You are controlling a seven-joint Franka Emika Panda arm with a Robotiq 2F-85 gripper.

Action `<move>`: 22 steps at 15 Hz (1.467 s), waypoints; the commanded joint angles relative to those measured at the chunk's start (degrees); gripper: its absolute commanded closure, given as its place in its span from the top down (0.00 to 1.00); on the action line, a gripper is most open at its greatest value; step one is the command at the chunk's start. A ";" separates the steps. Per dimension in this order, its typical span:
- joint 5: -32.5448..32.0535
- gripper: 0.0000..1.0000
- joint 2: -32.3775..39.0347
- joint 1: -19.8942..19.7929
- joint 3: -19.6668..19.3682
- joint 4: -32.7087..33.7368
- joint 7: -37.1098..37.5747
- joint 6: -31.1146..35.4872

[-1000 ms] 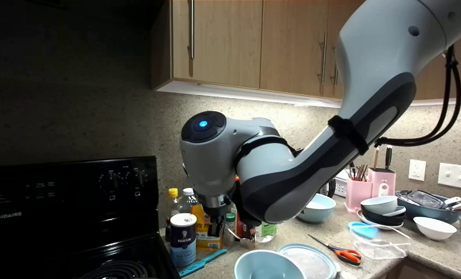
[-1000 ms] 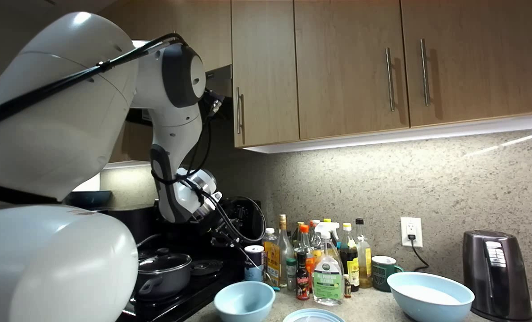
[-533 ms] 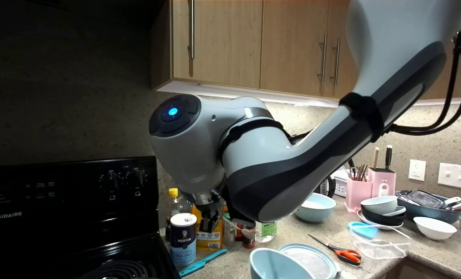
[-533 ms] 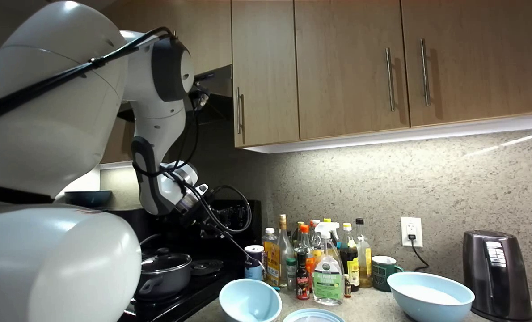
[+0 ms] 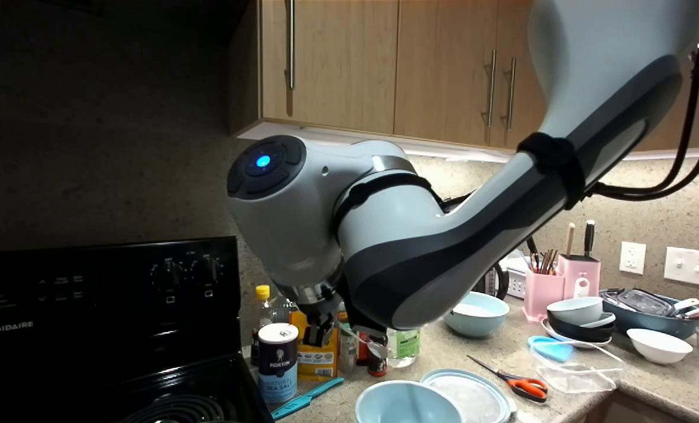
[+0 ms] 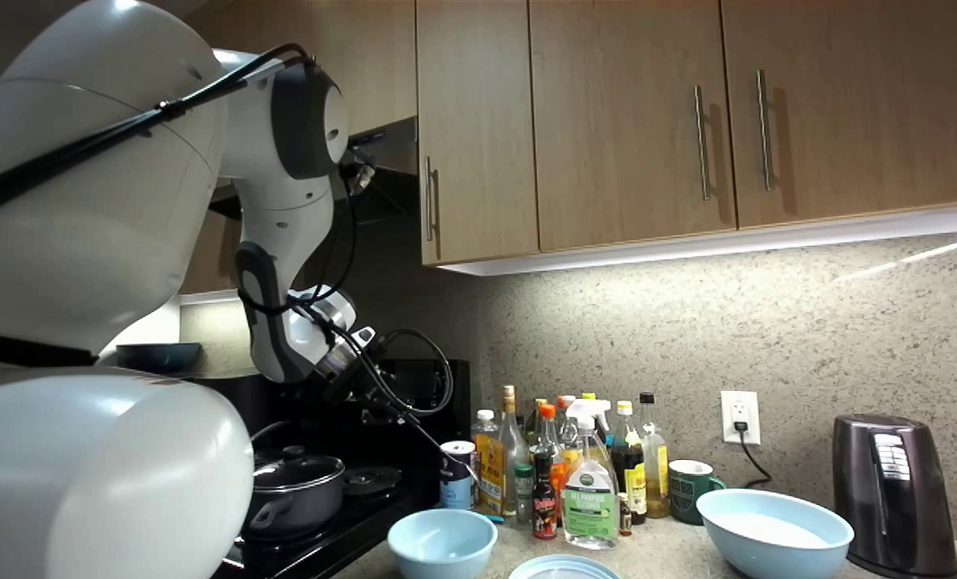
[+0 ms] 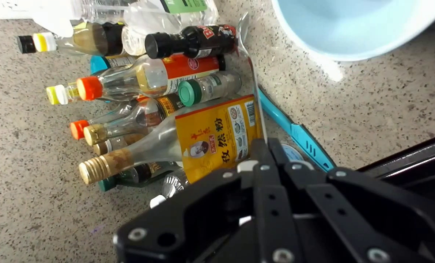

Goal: Remove the silver spoon from the clear bowl and place it inside the blue bowl on the left

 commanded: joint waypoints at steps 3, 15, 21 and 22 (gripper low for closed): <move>-0.83 0.01 -2.58 0.71 1.75 -2.39 2.90 -4.56; 0.09 0.01 0.78 -0.25 3.85 -1.06 7.18 -5.14; -0.14 0.01 4.51 -4.90 1.53 -1.42 6.75 15.94; -0.11 0.01 4.71 -4.92 0.89 -1.62 7.08 17.13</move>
